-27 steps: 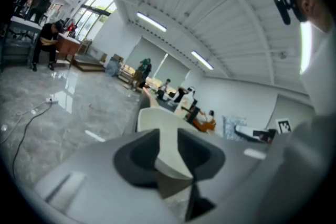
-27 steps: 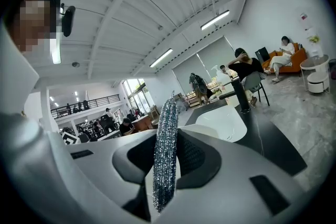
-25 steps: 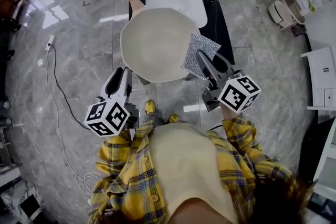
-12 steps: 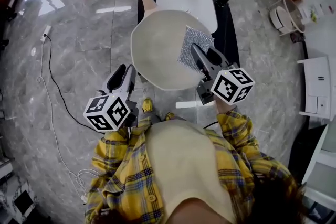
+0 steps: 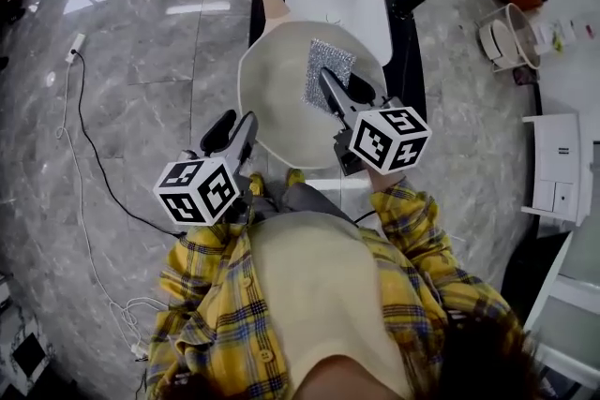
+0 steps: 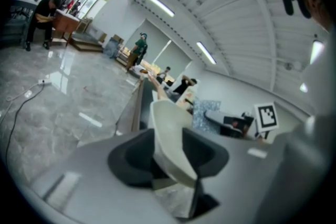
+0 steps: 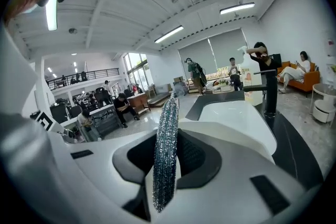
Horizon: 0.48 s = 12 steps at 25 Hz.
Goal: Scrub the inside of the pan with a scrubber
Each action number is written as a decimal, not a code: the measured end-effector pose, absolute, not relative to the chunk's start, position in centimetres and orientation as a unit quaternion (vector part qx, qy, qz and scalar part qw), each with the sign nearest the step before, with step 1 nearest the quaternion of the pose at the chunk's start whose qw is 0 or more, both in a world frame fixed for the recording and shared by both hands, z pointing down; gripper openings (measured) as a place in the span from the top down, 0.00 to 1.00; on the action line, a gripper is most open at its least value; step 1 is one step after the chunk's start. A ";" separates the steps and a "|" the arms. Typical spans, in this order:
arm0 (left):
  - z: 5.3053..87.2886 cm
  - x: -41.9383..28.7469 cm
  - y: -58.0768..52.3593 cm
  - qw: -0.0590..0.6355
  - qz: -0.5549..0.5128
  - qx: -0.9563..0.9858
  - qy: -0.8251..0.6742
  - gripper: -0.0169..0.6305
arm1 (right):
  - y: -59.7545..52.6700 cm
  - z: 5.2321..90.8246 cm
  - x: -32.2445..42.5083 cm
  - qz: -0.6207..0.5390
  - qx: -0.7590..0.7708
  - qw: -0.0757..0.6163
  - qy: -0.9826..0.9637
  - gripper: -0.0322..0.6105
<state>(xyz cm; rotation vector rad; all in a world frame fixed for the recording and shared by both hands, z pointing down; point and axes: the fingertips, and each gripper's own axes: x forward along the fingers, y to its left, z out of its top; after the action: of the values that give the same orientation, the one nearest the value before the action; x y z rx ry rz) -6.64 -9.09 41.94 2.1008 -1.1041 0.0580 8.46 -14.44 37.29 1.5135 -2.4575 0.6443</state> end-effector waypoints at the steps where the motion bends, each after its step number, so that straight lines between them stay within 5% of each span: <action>1: 42.0 -6.4 -9.2 0.374 0.025 0.818 -0.435 0.74 | -14.8 37.4 8.5 0.215 0.507 0.099 -0.829 0.81; 12: 42.7 -6.2 -10.1 0.376 0.019 0.783 -0.494 0.74 | -18.7 41.2 8.2 0.212 0.484 0.168 -0.832 0.81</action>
<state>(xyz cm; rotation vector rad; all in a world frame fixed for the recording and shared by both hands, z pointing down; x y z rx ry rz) -6.22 -10.06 42.69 2.0042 -1.2645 0.0488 8.16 -18.73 41.18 1.3768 -2.3677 0.6037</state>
